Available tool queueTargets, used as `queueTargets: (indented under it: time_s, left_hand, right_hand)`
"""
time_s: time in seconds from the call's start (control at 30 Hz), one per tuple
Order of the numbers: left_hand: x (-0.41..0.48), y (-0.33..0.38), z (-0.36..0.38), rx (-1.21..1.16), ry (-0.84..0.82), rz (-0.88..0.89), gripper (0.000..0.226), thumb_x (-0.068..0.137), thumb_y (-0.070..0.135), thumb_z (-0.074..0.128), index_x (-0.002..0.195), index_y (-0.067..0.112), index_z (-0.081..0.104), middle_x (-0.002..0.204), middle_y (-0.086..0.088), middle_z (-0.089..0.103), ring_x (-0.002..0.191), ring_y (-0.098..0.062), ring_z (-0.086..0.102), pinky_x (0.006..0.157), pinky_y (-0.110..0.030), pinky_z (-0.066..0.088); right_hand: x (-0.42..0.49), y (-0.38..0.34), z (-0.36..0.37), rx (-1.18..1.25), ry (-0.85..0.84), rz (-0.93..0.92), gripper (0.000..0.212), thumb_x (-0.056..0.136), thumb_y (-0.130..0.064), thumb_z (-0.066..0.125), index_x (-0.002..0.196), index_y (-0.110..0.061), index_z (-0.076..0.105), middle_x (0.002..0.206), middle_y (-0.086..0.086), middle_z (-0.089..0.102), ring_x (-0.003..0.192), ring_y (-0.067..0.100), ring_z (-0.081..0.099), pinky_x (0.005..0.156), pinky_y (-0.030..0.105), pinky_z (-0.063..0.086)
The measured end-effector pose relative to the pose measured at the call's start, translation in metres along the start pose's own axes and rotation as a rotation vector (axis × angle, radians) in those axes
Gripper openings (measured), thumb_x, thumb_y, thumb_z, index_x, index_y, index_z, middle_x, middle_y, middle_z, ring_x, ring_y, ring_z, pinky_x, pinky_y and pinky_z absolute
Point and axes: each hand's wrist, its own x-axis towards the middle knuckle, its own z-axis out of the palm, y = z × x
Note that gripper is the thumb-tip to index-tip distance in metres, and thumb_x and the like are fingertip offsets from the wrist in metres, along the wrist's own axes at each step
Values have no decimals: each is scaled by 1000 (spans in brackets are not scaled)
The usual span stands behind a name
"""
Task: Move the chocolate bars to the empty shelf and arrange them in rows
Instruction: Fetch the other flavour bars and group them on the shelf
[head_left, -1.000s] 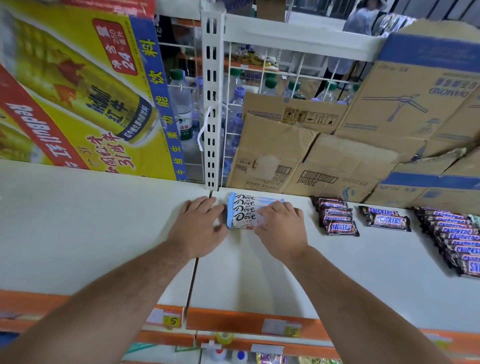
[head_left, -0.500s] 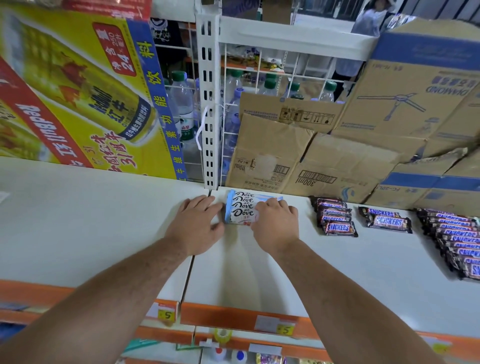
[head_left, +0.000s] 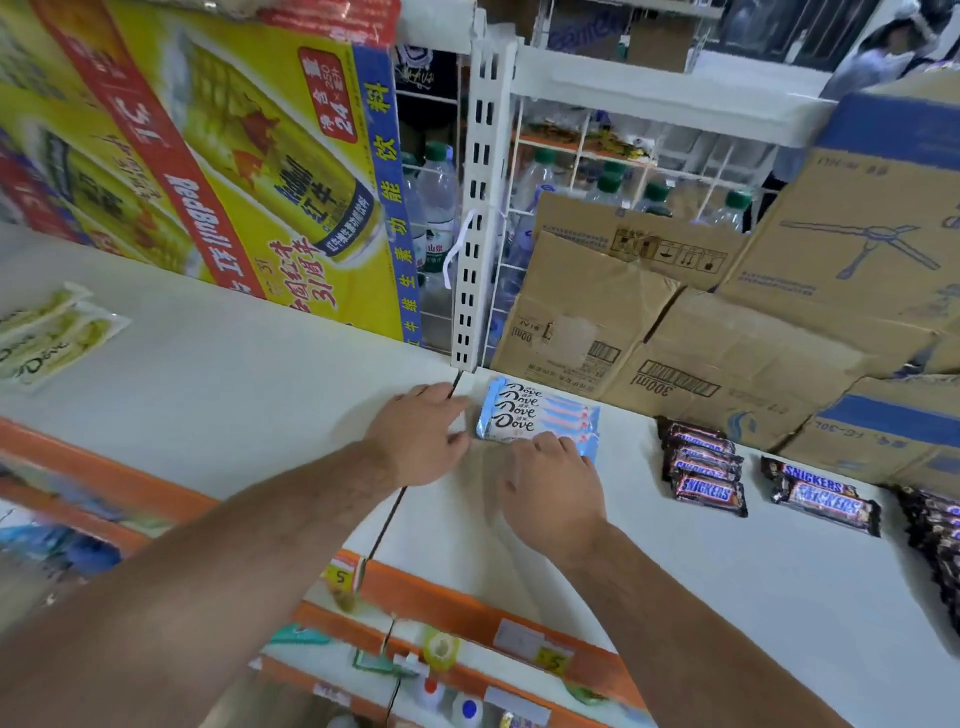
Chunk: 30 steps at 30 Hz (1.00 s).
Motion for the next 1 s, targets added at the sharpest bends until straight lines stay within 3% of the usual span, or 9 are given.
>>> queueTargets:
  time_s: [0.07, 0.13, 0.27, 0.43, 0.77, 1.0]
  left_hand:
    - [-9, -5, -6, -21, 8, -61, 51, 87, 46, 43, 133, 27, 52, 141, 1, 48, 129, -20, 42, 103, -37, 38]
    - [-21, -15, -11, -33, 2, -83, 49, 86, 47, 41, 128, 27, 57, 138, 3, 52, 126, -20, 45, 102, -35, 40]
    - [-44, -45, -26, -10, -17, -81, 47, 89, 45, 45, 131, 28, 54, 137, 5, 54, 126, -18, 46, 104, -36, 38]
    - [-73, -96, -51, -3, -27, -117, 50, 90, 47, 43, 135, 29, 51, 140, 5, 51, 129, -19, 43, 107, -36, 35]
    - [-164, -270, -111, -18, 41, -216, 53, 85, 54, 35, 128, 30, 54, 130, 7, 58, 122, -19, 49, 100, -36, 42]
    - [-203, -359, -133, -53, 143, -314, 46, 87, 49, 44, 126, 29, 58, 121, 4, 64, 114, -21, 57, 93, -34, 48]
  right_hand:
    - [2, -11, 1, 25, 8, -59, 52, 77, -36, 17, 95, -17, 61, 94, 5, 58, 86, 26, 50, 69, 35, 38]
    - [5, -24, 1, 29, -40, -111, 62, 69, -35, 7, 94, -16, 60, 95, 6, 58, 88, 26, 49, 73, 36, 44]
    - [13, -57, -2, 18, -131, -146, 45, 76, -36, 22, 96, -18, 58, 101, 4, 58, 102, 27, 51, 86, 39, 46]
    - [22, -113, -11, 99, -133, -137, 37, 87, -36, 46, 119, -21, 57, 119, 4, 55, 115, 27, 49, 93, 40, 46]
    - [54, -308, 0, 182, -175, -178, 47, 82, -38, 55, 128, -28, 54, 127, 1, 53, 119, 23, 48, 96, 36, 45]
    - [81, -402, 11, 177, -170, -238, 48, 84, -46, 55, 128, -27, 54, 127, 1, 53, 119, 22, 49, 95, 36, 45]
